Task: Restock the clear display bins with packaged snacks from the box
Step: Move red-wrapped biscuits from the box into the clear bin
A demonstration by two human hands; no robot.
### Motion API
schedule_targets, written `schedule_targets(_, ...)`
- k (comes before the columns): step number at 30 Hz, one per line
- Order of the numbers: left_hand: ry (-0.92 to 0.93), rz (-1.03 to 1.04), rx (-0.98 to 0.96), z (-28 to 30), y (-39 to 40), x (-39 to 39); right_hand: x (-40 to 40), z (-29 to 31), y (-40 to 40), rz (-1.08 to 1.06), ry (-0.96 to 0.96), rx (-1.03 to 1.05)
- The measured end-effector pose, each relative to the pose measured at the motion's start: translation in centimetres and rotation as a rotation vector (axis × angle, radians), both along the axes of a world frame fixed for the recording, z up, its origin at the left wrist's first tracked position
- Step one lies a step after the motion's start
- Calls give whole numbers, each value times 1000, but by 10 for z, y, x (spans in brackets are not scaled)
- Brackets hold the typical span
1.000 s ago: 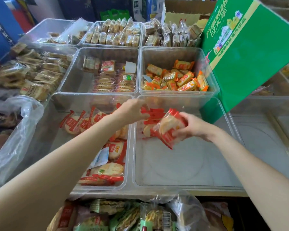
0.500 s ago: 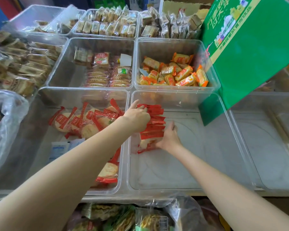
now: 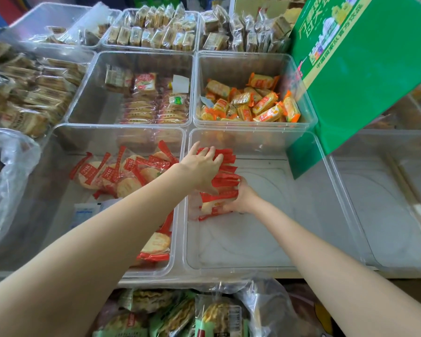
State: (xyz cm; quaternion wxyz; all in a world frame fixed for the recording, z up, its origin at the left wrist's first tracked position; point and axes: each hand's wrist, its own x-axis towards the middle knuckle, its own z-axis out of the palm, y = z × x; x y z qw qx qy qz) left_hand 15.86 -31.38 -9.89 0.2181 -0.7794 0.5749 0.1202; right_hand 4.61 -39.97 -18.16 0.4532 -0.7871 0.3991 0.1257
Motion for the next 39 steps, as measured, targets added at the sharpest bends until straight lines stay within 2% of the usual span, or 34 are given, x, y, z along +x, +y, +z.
schedule_targets(6,55,0,-242,20,27,-22,-28,52,1,-14,171,-28)
schedule_targets(9,59,-12,-353,32,49,-42,-41,84,12,6,110,-78)
schedule_targets(11,63,-11,-440,39,67,-56,-49,105,23,38,-14,-142)
schedule_targets(14,177,-6,-541,55,99,-81,-64,144,58,214,-201,-242)
schedule_targets(17,335,-12,-602,64,141,-109,-87,176,102,529,-144,-220)
schedule_targets(19,353,8,-519,64,175,-126,-105,181,132,741,-35,-169)
schedule_targets(21,339,41,-325,59,209,-142,-122,174,163,924,-4,-245)
schedule_targets(24,312,123,-100,50,246,-161,-137,145,209,1051,-59,-379)
schedule_targets(26,358,250,4,38,265,-165,-145,126,235,1099,-65,-403)
schedule_targets(29,579,444,18,26,288,-165,-158,104,256,1105,-32,-469)
schedule_targets(31,633,474,-53,27,298,-167,-166,100,262,1148,2,-546)
schedule_targets(34,551,443,-95,28,301,-174,-181,96,271,1248,105,-616)
schedule_targets(37,514,356,35,13,293,-189,-194,91,276,1255,119,-607)
schedule_targets(39,479,308,99,-1,286,-202,-201,90,277,1366,176,-608)
